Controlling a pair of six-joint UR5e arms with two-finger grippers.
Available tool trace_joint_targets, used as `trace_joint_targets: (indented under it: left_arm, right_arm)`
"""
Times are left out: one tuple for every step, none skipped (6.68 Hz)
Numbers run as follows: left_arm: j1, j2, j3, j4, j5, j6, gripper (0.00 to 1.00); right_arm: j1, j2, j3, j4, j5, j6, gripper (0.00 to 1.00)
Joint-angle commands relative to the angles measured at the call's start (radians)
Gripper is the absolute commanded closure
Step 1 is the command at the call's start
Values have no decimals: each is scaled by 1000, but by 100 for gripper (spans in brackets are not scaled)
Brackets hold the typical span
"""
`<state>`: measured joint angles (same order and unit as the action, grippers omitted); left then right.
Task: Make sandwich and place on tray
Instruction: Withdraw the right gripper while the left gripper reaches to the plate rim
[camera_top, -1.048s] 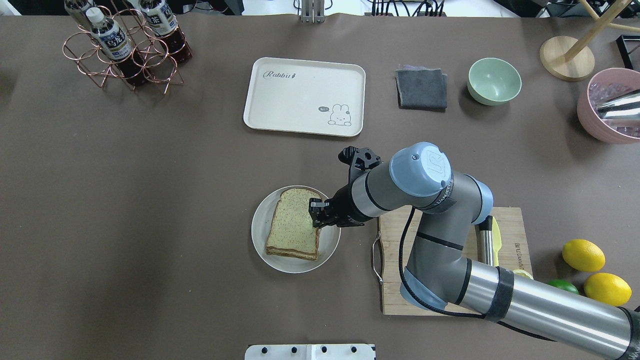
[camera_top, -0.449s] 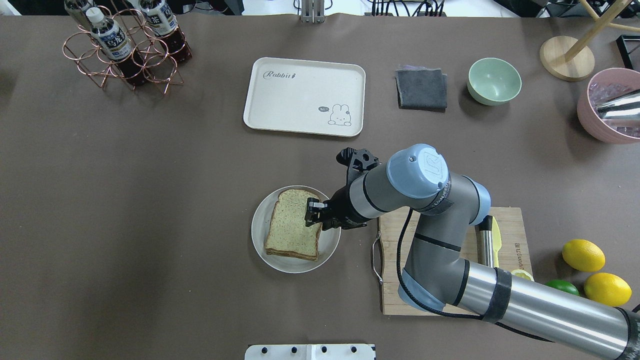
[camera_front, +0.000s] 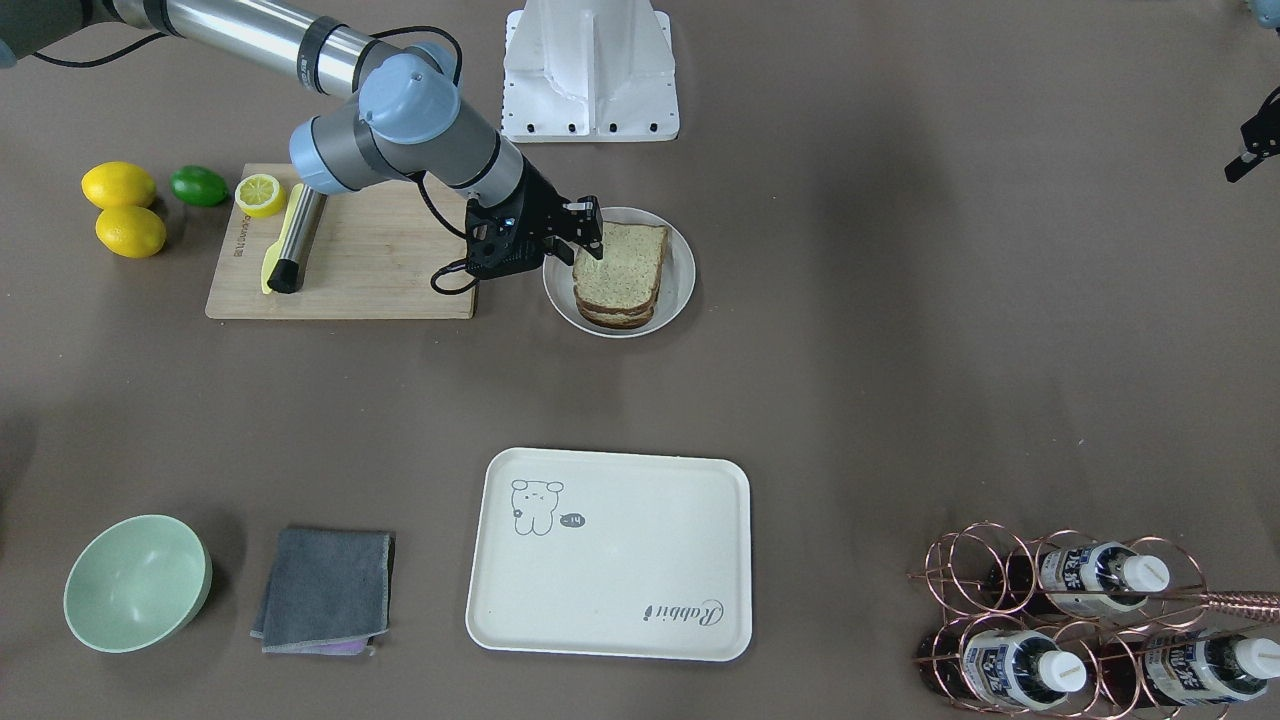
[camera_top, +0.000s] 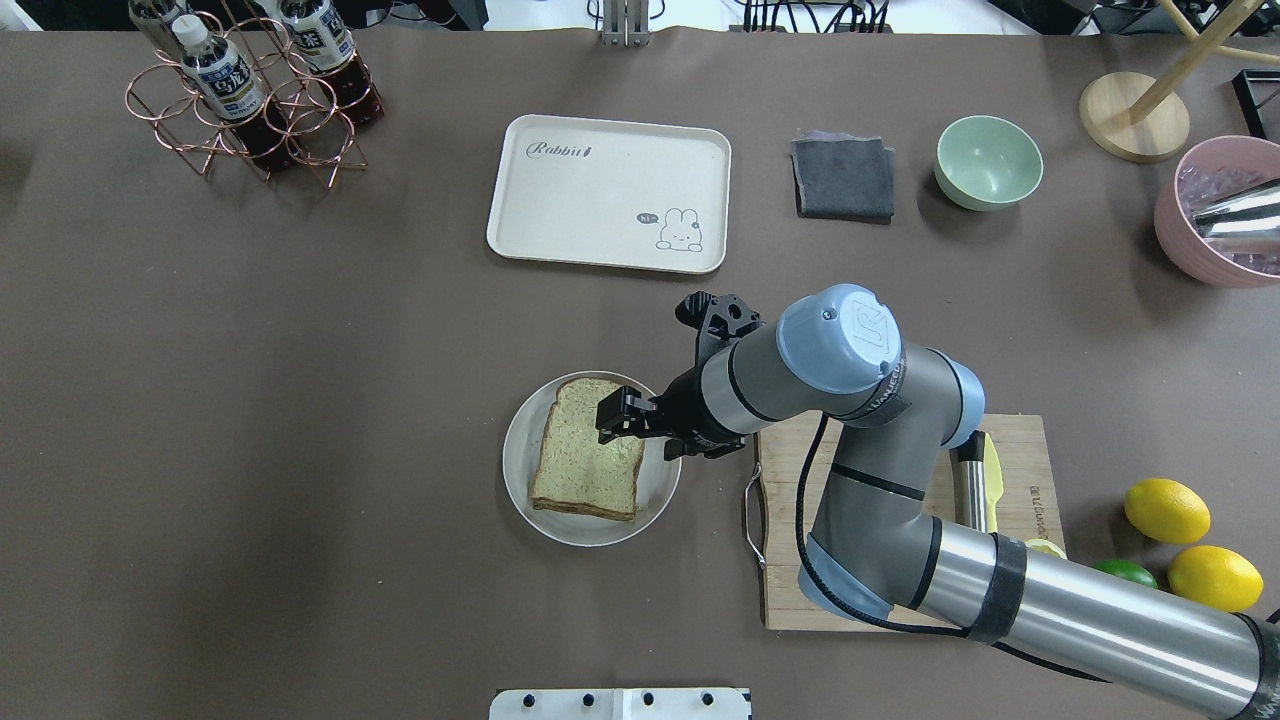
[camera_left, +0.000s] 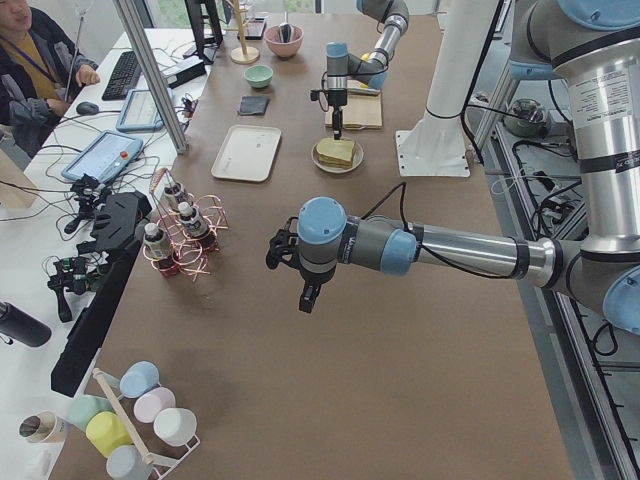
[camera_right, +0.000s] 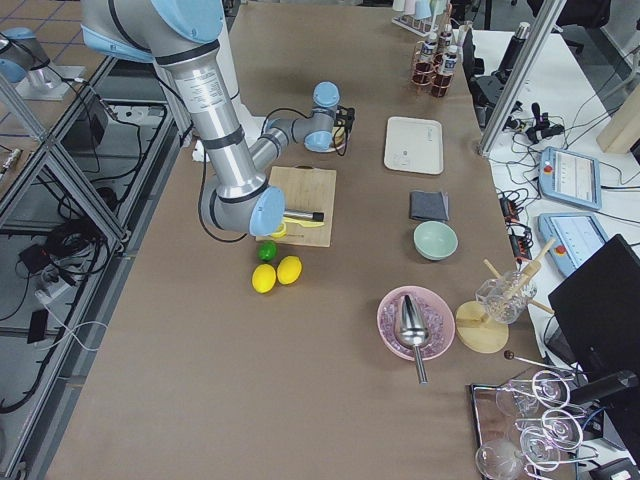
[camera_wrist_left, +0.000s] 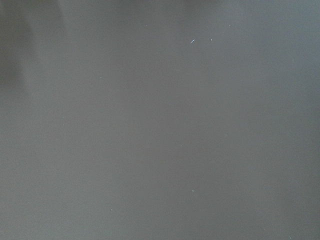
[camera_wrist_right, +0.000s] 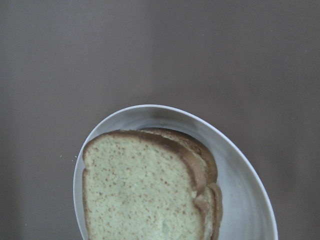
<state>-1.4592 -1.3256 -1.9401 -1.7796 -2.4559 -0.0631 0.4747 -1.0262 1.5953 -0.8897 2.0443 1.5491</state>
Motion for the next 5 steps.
trace_joint_targets:
  left_arm:
    - [156, -3, 3, -252, 5, -396, 2]
    - [246, -39, 0, -327, 12, -578, 2]
    - [332, -113, -2, -342, 30, -707, 2]
    - [440, -182, -11, -342, 99, -824, 3]
    - [556, -245, -19, -336, 180, -909, 3]
  right_arm:
    - [66, -55, 49, -11, 57, 0, 0]
    - [115, -117, 69, -9, 91, -3, 0]
    - [164, -164, 86, -11, 123, -12, 0]
    - [204, -182, 86, -11, 158, -14, 0]
    - [270, -225, 94, -11, 227, -61, 0]
